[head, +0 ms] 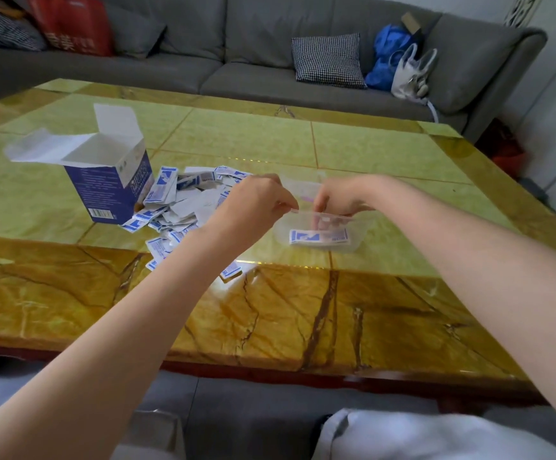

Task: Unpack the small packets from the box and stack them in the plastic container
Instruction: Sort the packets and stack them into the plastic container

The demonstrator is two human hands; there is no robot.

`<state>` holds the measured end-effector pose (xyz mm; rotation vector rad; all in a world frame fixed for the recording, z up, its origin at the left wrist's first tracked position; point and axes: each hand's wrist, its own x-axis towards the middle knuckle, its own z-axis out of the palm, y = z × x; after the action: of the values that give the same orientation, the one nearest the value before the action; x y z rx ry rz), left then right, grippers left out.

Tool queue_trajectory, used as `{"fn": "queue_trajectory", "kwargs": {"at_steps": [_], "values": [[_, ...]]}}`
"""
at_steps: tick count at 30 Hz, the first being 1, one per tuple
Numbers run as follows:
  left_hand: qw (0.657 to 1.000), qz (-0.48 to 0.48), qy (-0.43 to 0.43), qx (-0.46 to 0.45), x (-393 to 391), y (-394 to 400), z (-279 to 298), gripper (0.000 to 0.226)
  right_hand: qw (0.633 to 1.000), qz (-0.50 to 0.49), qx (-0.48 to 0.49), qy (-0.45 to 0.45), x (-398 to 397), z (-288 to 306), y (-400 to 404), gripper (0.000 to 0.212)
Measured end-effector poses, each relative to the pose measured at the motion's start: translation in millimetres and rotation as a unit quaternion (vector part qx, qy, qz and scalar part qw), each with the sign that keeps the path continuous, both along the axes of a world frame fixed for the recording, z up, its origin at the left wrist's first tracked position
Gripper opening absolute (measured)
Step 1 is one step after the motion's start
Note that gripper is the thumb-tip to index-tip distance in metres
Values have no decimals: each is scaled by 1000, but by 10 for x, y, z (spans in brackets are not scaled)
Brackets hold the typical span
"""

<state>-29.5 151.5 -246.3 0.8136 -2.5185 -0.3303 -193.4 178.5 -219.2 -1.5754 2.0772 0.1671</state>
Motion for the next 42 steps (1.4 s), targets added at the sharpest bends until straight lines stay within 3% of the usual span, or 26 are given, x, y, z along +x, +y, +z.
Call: {"fn": "queue_trajectory", "kwargs": {"at_steps": [11, 15, 19, 21, 24, 28, 32, 37, 42], "values": [[1000, 11, 12, 3, -113, -31, -22, 23, 999, -26, -32, -21, -60, 40, -60, 24], [1000, 9, 27, 1, -119, -12, -28, 25, 986, -45, -148, -57, -42, 172, -20, 24], [995, 34, 93, 0, 54, 3, 81, 26, 937, -47, -321, -129, 202, 367, 82, 25], [995, 67, 77, 3, 221, -25, 120, 26, 919, -32, -355, -170, 407, 382, 131, 25], [992, 125, -16, 29, 541, -66, 80, 29, 938, 21, -297, -180, 741, 253, 178, 24], [977, 172, -105, 68, 913, -81, 10, 28, 957, 72, -248, -131, 1069, -54, 159, 29], [961, 176, -197, 80, 1130, -68, -22, 37, 965, 78, -205, -142, 1283, -378, 126, 37], [964, 156, -197, 87, 1115, -97, -137, 29, 966, 89, -240, -30, 1418, -622, 58, 29], [969, 194, -131, 76, 1046, -250, -246, 29, 954, 56, -290, -50, 1322, -584, 65, 13]]}}
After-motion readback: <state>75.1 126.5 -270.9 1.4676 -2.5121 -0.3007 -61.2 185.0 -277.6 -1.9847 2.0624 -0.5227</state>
